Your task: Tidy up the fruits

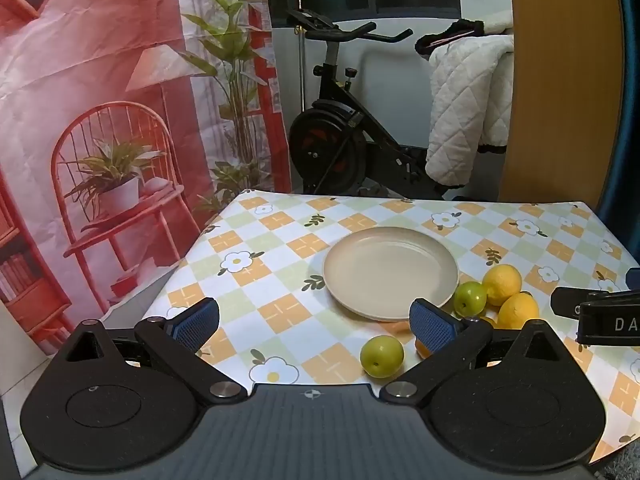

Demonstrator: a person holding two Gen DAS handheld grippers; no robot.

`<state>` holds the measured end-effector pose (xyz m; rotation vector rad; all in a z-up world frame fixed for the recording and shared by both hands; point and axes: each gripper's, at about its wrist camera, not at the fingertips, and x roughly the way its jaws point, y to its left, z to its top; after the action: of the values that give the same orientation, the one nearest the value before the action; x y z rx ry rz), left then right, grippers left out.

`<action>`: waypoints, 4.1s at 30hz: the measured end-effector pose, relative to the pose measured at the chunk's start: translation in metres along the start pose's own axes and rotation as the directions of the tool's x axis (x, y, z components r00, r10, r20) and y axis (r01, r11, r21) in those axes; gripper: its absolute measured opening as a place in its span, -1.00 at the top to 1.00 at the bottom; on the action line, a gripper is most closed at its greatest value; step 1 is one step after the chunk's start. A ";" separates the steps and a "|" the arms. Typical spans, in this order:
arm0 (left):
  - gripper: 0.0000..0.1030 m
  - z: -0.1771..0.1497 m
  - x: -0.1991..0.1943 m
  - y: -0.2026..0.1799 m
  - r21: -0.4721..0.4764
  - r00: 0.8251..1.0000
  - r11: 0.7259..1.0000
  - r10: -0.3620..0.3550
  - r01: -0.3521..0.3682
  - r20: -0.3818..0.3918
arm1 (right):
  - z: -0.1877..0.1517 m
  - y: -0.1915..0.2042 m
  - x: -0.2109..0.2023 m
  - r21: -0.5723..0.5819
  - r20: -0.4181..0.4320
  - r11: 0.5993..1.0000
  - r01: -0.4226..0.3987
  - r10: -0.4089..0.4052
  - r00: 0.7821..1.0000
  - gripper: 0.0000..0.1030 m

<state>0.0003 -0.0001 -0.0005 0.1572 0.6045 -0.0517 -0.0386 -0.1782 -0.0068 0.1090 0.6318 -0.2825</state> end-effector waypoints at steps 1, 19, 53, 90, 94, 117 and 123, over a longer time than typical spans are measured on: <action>-0.99 0.000 0.000 0.000 0.000 1.000 1.000 0.000 0.000 -0.002 | 0.000 0.000 0.000 0.000 -0.001 1.000 0.000 0.000 1.000 -0.99; -0.99 -0.001 -0.001 0.000 -0.002 1.000 1.000 -0.003 0.003 0.002 | -0.001 0.000 -0.001 -0.003 0.008 1.000 0.000 0.000 1.000 -0.99; -0.99 0.000 -0.001 0.000 -0.009 1.000 1.000 0.003 -0.003 -0.001 | 0.000 -0.002 -0.003 -0.007 0.015 1.000 0.005 -0.005 1.000 -0.99; -0.99 0.000 -0.001 0.000 -0.010 1.000 1.000 0.003 -0.003 -0.001 | -0.001 -0.002 -0.004 -0.008 0.017 1.000 0.007 -0.007 1.000 -0.99; -0.99 -0.001 0.000 -0.001 -0.012 1.000 1.000 0.004 -0.004 0.002 | -0.005 0.002 -0.004 -0.008 0.018 1.000 0.007 -0.007 1.000 -0.99; -0.99 0.000 0.009 0.016 -0.133 0.997 0.989 -0.052 0.058 0.054 | -0.010 0.001 -0.003 -0.064 0.112 0.996 -0.055 0.062 0.992 -0.88; -0.99 0.000 0.011 0.015 -0.109 0.995 0.992 -0.054 0.064 0.088 | -0.013 -0.002 0.001 -0.086 0.133 0.995 -0.052 0.063 0.989 -0.67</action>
<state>0.0107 0.0145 -0.0046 0.0280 0.5260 -0.0812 -0.0458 -0.1775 -0.0177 0.0286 0.5040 -0.2058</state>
